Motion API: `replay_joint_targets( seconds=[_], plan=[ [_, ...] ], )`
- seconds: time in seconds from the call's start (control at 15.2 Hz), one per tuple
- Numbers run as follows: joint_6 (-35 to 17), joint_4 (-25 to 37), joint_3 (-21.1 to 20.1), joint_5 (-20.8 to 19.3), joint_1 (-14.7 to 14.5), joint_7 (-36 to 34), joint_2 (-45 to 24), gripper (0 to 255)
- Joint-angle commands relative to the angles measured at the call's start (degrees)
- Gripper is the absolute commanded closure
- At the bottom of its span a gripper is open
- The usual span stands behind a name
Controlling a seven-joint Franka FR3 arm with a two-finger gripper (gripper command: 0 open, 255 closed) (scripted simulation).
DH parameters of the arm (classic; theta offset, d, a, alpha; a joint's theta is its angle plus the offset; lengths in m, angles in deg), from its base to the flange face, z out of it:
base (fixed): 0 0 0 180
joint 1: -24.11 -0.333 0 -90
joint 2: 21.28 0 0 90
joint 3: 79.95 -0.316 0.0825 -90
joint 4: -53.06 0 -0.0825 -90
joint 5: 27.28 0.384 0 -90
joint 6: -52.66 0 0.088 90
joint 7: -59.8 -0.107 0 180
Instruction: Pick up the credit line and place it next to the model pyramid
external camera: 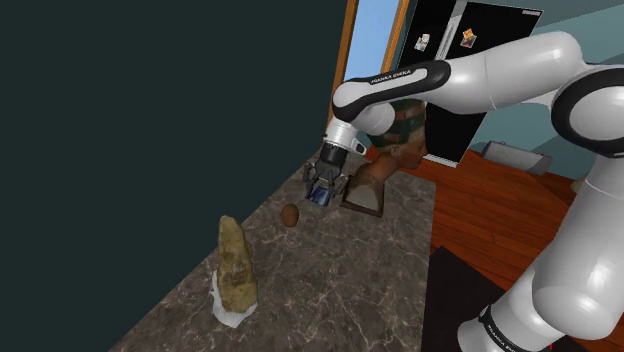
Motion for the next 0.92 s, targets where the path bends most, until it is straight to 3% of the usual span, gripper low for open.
replay_joint_targets(
  seconds=[0.0,0.86],
  plan=[
    [-0.45,-1.95,-0.42,0.44,-0.47,-0.55,1.85,255],
    [-10.84,-23.46,-8.31,9.72,-8.54,-6.93,18.87,255]
  ],
)
